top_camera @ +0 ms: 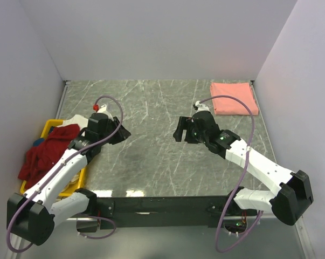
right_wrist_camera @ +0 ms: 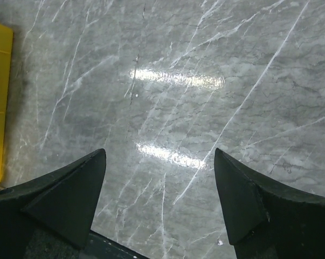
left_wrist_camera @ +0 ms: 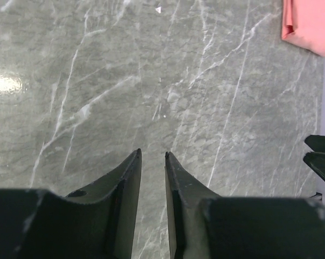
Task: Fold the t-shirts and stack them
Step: Reset both grippers
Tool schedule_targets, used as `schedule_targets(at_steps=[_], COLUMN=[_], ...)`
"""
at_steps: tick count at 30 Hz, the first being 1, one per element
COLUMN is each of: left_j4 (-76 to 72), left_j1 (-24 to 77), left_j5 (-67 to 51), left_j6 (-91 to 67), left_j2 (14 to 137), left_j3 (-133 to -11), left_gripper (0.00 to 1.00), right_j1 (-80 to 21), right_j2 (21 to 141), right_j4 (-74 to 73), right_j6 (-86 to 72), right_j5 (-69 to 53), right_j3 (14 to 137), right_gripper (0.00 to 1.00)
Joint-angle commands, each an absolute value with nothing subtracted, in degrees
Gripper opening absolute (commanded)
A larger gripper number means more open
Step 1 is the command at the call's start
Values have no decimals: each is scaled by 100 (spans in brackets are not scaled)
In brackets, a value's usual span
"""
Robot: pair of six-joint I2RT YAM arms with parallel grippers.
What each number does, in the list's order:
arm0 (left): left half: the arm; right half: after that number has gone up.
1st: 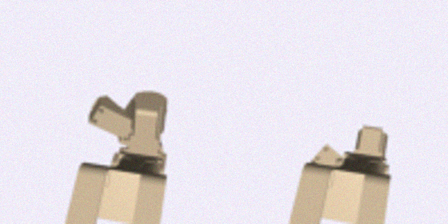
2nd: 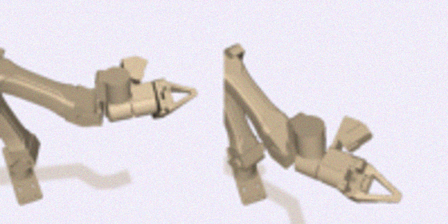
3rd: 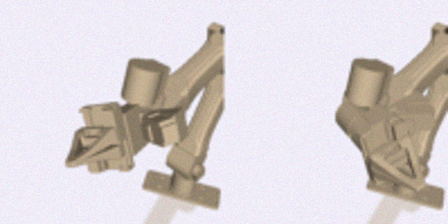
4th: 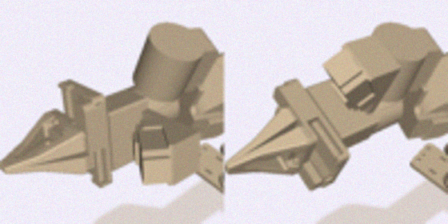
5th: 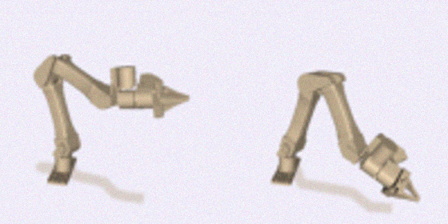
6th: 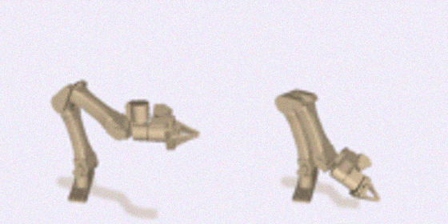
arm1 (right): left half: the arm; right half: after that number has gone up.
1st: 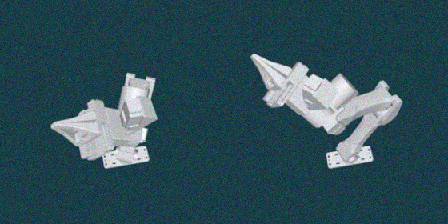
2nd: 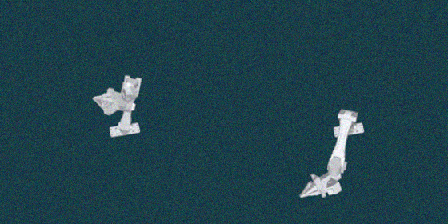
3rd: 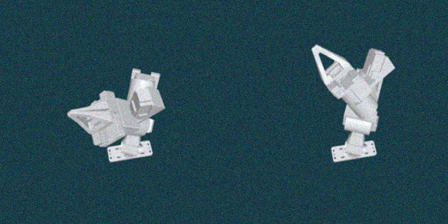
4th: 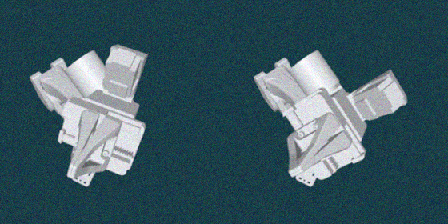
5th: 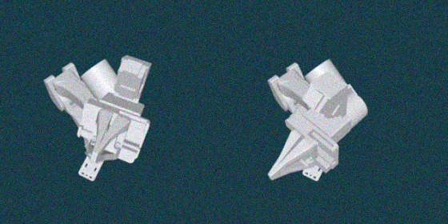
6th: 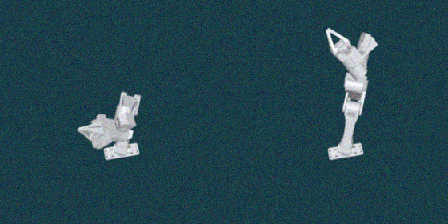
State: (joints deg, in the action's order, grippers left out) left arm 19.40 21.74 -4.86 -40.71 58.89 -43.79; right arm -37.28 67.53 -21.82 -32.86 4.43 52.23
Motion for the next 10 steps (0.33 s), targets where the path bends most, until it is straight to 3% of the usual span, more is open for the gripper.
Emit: schedule_targets(at_steps=[1,6,10], left_j4=[1547,1731,1767], left_j1=[2224,2241,2294], left_j5=[-475,-439,-308], left_j6=[-4166,-4078,-4069], left_j2=[5538,5712,5818], left_j3=[-4272,-4438,-4509], left_gripper=[31,28,32], right_j1=[-3762,-3753,-3762], right_j2=[6741,6812,6768], right_j4=[-2013,-1987,-2047], right_j6=[-3199,-3190,-3173], right_j5=[422,369,351], right_j3=[5203,5159,5185], right_gripper=[87,87,87])
